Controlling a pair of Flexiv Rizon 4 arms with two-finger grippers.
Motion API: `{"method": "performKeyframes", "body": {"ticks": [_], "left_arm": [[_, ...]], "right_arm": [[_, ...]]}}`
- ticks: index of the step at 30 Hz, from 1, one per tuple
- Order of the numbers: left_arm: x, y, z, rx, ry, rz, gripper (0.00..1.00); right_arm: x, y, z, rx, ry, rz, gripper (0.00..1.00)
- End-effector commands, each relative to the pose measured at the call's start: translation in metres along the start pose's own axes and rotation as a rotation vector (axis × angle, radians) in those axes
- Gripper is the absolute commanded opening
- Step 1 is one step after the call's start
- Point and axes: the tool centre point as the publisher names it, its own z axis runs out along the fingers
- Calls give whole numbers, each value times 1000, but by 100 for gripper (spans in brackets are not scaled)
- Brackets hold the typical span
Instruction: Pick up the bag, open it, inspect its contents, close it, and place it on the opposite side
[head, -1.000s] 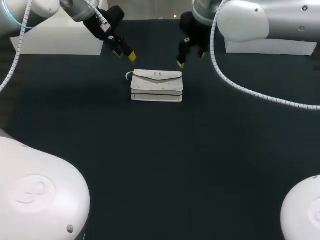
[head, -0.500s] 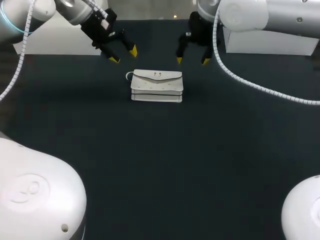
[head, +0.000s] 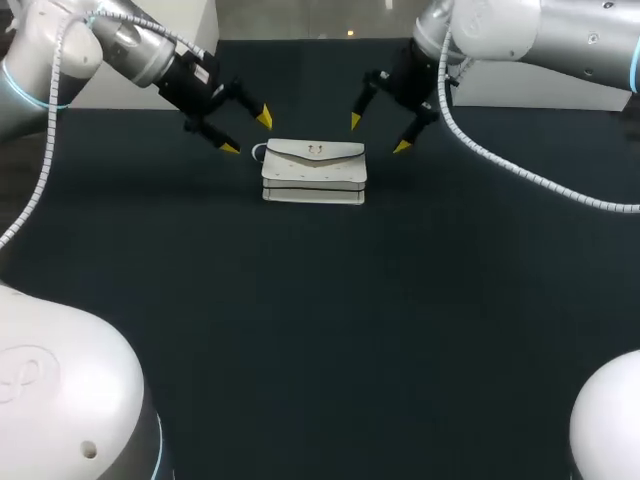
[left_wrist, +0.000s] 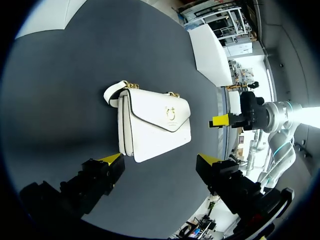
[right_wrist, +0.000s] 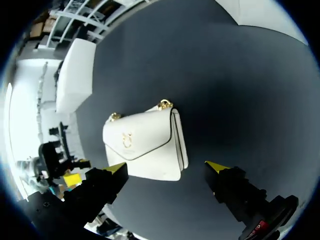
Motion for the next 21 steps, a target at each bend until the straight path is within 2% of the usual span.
{"method": "performKeyframes", "body": {"ticks": [1, 16, 18, 21], "left_arm": [[-12, -8, 13, -1, 85, 2, 100], [-23, -28, 39, 11, 187, 62, 100], [-25, -30, 41, 6, 205, 61, 95], [-29, -34, 45, 4, 237, 46, 95]], "right_arm": [[-10, 5, 12, 45, 207, 25, 100], [-10, 19, 38, 92, 371, -10, 100], [-9, 20, 41, 108, 388, -19, 100], [-6, 24, 45, 123, 405, -21, 100]]}}
